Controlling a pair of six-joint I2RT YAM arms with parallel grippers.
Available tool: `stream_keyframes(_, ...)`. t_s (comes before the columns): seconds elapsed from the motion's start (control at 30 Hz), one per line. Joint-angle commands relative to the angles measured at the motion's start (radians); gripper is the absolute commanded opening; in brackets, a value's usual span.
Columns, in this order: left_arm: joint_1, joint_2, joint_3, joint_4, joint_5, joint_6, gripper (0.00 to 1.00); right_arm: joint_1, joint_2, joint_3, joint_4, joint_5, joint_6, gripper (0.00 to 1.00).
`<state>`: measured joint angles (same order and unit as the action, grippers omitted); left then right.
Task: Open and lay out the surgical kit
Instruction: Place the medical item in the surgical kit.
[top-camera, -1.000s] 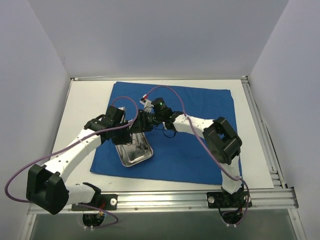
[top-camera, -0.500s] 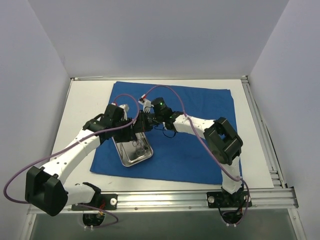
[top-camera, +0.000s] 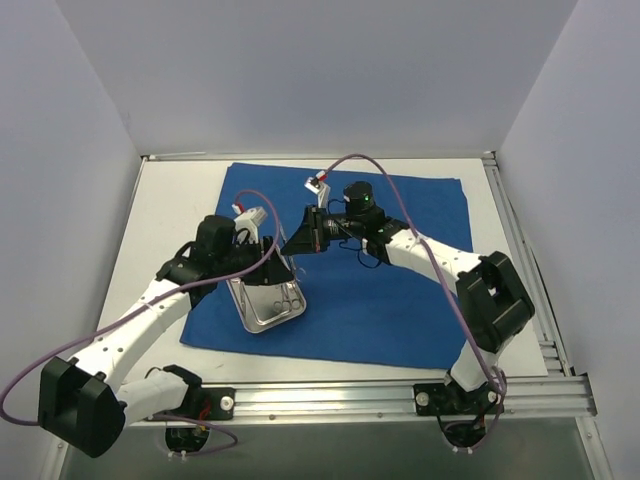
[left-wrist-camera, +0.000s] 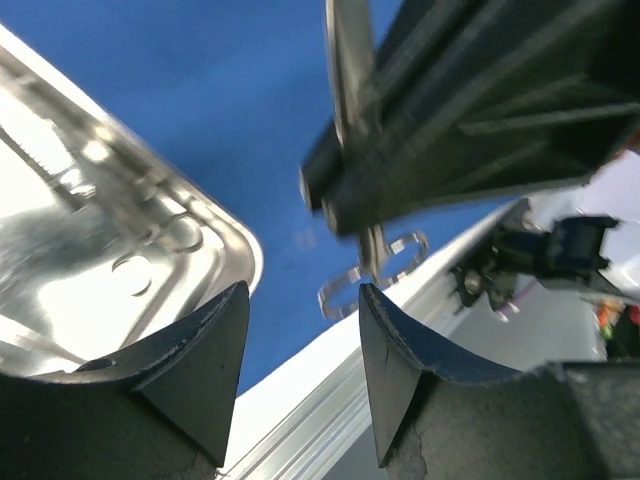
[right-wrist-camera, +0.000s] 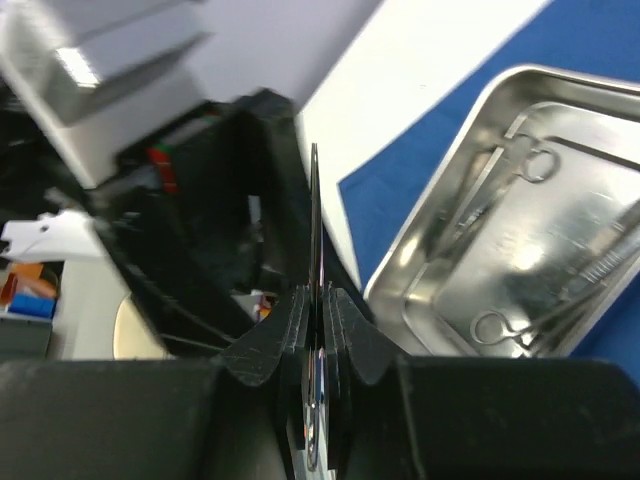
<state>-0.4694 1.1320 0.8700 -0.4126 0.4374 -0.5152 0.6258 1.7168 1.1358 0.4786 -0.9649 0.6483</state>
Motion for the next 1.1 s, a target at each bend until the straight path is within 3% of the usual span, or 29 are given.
stream_keyframes(0.0,0.000,-0.009,-0.012,0.222,0.156,-0.005,0.56,0.017,-0.086,0.016,0.095,-0.106,0.043,0.00)
stream_keyframes(0.43,0.000,-0.069,-0.107,0.529,0.343,-0.123,0.51,0.005,-0.091,-0.047,0.310,-0.169,0.175,0.00)
stream_keyframes(0.8,0.015,-0.083,-0.149,0.633,0.391,-0.186,0.63,-0.018,-0.114,-0.087,0.350,-0.172,0.192,0.00)
stream_keyframes(1.07,0.011,-0.040,-0.152,0.689,0.406,-0.218,0.63,-0.018,-0.085,-0.106,0.613,-0.160,0.373,0.00)
